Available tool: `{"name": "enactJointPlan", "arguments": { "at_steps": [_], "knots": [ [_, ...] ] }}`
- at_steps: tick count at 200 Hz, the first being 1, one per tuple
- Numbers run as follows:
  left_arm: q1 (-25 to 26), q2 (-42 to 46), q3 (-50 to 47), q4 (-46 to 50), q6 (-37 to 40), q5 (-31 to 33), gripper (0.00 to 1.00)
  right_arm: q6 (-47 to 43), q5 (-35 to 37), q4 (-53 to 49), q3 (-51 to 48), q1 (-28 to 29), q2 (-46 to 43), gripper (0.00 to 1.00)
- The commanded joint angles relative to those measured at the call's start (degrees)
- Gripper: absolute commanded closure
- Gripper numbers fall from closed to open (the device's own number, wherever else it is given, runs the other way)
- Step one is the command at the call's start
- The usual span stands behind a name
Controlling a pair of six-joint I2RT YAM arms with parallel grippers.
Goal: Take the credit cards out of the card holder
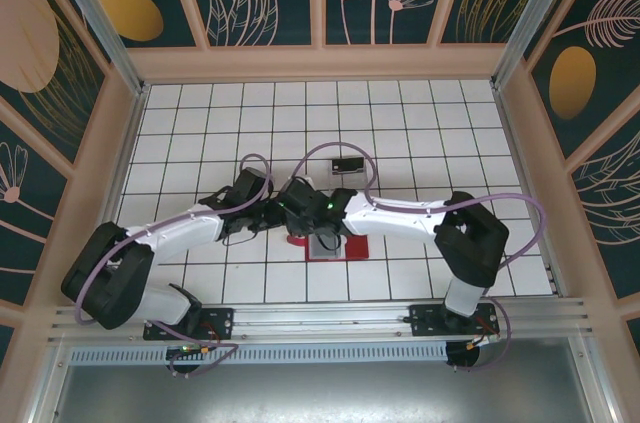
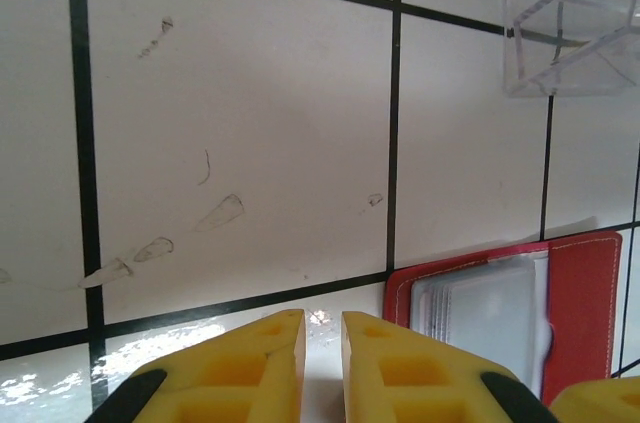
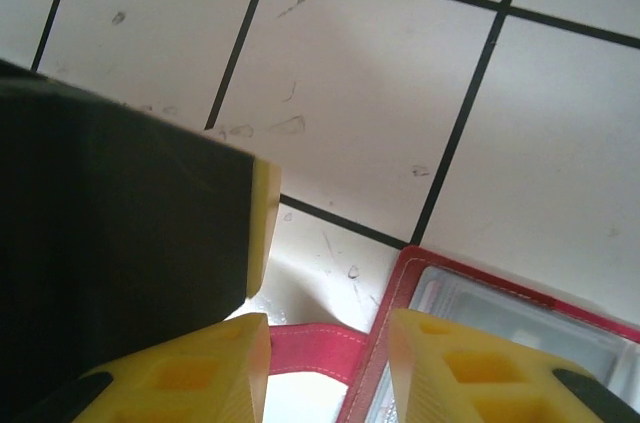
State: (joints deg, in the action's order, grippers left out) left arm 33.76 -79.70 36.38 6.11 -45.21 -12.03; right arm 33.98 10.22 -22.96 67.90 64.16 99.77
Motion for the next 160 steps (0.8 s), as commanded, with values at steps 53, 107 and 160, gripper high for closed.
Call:
{"name": "enactJointPlan", "arguments": {
  "at_steps": [53,107,160],
  "knots": [
    [-2.99,2.24,-2.08,-2.41,0.8,-1.83,0.81,2.67,-1.51,-2.65,3.33,2.02,3.07,0.63],
    [-5.05,3.36,-3.54,-3.56,0.68,-2.95,0.81,2.46,-2.96,-3.41,4.8,2.29,4.87,0.62],
    [-6.73,4.45,-4.97,-4.0,1.09,-3.49,0.81,1.8,-4.21,-4.68,7.51,2.28,7.43,0.62]
  ]
}}
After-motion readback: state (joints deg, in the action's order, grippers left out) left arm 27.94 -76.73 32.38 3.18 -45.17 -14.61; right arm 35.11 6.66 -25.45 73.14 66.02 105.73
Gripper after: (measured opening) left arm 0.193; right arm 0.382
